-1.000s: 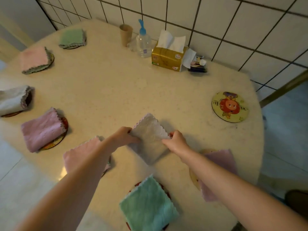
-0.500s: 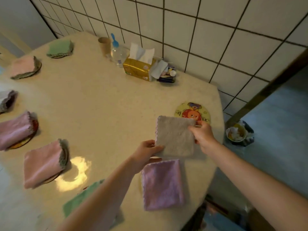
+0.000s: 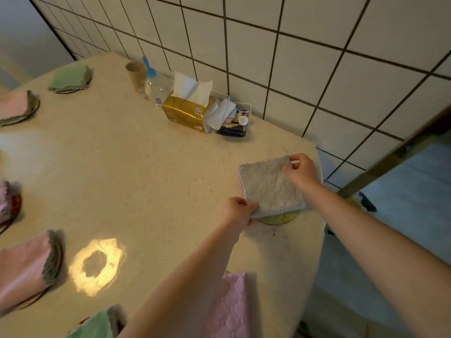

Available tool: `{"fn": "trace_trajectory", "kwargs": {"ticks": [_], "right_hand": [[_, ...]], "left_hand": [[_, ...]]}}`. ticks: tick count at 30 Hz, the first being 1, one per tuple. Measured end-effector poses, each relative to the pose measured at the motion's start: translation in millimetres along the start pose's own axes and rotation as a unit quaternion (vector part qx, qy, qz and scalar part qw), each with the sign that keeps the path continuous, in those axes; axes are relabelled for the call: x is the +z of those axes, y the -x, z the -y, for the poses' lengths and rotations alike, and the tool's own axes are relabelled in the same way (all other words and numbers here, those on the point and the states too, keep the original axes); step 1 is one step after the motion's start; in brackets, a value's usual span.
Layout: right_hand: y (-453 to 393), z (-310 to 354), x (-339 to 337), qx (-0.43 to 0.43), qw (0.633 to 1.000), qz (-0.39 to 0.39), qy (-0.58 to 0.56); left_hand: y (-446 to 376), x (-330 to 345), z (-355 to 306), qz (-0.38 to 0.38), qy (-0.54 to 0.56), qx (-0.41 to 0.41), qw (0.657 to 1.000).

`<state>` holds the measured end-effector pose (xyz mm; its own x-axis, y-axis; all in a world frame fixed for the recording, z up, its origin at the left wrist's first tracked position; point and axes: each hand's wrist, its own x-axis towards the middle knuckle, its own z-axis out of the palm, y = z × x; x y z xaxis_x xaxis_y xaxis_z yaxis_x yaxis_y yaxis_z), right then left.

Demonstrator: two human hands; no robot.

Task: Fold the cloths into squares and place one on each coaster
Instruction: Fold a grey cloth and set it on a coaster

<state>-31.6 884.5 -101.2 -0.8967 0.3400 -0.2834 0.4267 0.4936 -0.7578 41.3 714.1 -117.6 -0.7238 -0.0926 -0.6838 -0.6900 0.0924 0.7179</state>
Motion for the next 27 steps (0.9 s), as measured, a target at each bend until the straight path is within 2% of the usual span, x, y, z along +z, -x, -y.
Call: {"fn": "trace_trajectory", "kwargs": {"ticks": [5,9,15,19,22,27], "right_hand": [[-3.6,-14.3,10.0,0.021,1.000,-0.018,0.011],[-4.8,-13.5,10.3,0.009,0.999,-0.034,0.033],[0.8,-18.9,0.4,-0.027,0.999,0.018,0.040],[16.8,-28.4,-13.0,-0.030,0.998,0.013,0.045],[28.3,-36.1,-21.1,-0.034,0.997,0.001,0.066],[45.3,-24.4,-18.1,-0.028,0.995,0.033,0.092]], "left_hand": [[-0.5,-0.2,5.4,-0.028,-0.031,-0.010,0.999],[2.5,0.5,3.4,-0.013,-0.060,-0.014,0.998],[14.6,-7.7,6.0,0.006,-0.120,-0.006,0.993],[33.5,-47.5,24.0,-0.046,-0.191,0.045,0.979],[59.9,-83.9,50.5,-0.111,-0.205,0.072,0.970],[109.2,-120.0,105.3,-0.181,-0.209,0.024,0.961]]}}
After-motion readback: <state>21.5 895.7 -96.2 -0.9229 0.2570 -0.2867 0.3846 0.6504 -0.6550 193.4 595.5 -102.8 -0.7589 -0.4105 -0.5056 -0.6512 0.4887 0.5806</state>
